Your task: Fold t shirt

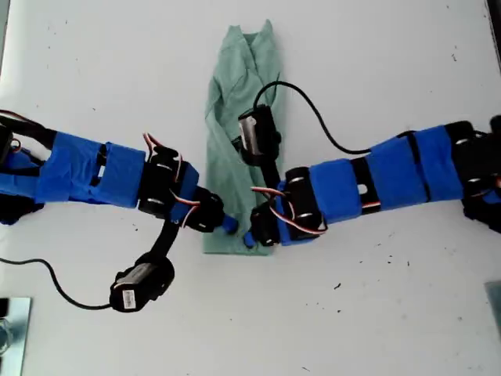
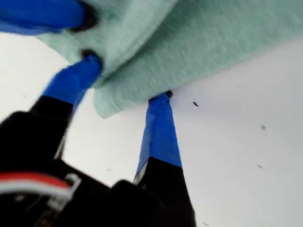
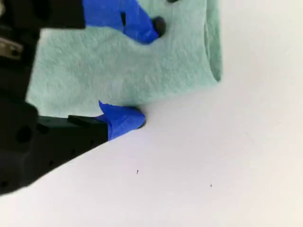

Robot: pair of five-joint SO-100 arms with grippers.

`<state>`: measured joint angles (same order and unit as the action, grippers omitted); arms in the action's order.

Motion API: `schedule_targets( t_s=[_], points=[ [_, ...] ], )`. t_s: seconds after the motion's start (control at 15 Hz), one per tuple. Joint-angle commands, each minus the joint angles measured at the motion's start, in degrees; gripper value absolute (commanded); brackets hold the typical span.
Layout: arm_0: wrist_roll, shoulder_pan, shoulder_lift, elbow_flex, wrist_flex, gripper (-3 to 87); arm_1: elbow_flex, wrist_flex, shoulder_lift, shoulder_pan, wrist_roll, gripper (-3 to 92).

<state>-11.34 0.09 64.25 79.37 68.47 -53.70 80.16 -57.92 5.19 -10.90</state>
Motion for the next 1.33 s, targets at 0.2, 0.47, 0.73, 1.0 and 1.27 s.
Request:
schedule_targets(
  t_s=[0.2,0.47,0.73,1.0,1.27],
  points=[
    [-2.64,1.32,-5.19,-8.96,-0.44,-0.2,1.41,-0.09,0.44,2.55,-1.58,-0.3],
    [-4.66,8.53,2.2,-16.61,3.08,-0.2,3.25,1.32,-14.06,6.42,-5.19,-0.3],
    [-4.13,12.04,11.43,-16.26,2.64,-0.2,0.26,-0.97,-22.32,7.47,-5.36,-0.2],
    [-6.33,7.56,18.9,-14.59,4.22,-0.2,-2.37,-2.9,-25.4,1.05,-6.59,-0.2],
    [-11.69,-4.13,26.37,-4.48,4.39,-0.2,-4.57,-2.29,-28.65,-12.22,-12.74,-0.2]
  ],
)
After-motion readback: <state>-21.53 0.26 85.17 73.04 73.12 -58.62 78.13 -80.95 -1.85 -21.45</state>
